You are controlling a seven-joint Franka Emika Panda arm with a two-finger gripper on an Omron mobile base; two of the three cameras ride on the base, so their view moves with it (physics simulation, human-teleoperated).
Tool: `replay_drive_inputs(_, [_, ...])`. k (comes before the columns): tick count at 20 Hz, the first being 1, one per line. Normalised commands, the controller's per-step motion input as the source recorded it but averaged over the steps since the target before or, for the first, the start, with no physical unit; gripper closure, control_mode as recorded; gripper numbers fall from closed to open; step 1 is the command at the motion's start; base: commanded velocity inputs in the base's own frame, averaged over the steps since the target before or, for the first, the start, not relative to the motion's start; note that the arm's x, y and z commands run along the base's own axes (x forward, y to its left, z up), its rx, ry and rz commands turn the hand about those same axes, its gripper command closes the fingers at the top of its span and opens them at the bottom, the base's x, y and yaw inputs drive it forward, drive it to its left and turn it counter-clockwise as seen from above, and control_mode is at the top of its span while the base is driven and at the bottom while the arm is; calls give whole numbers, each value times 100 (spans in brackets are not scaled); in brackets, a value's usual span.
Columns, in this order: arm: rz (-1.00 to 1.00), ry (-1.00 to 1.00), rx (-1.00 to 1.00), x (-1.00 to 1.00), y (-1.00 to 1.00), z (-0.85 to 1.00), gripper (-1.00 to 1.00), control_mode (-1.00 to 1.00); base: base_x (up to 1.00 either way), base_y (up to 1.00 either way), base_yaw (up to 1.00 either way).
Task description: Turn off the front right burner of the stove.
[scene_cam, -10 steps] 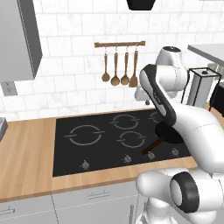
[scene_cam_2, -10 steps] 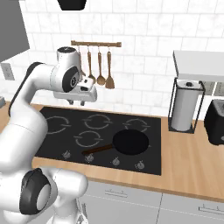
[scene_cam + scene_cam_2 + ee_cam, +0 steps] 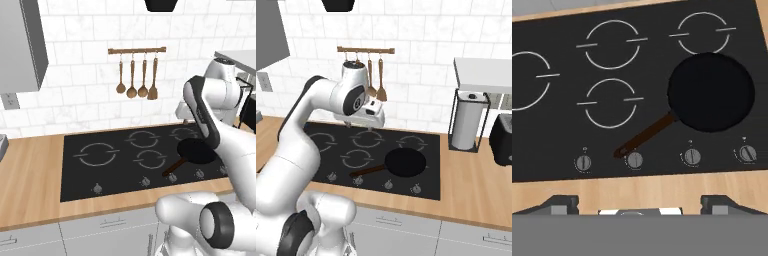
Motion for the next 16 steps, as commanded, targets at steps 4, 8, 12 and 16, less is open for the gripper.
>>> replay_drive_inputs(4, [-13, 0, 6, -65, -100, -25, -100, -100, 0, 0, 0])
replay_drive_inputs(8, [-9, 0, 0, -42, -100, -18, -100, -100, 0, 0, 0])
replay_drive_inputs(12, [0, -1, -2, -47, -100, -17, -100, -100, 0, 0, 0])
replay_drive_inputs(16, [0, -2, 0, -59, -100, -46, -100, -100, 0, 0, 0])
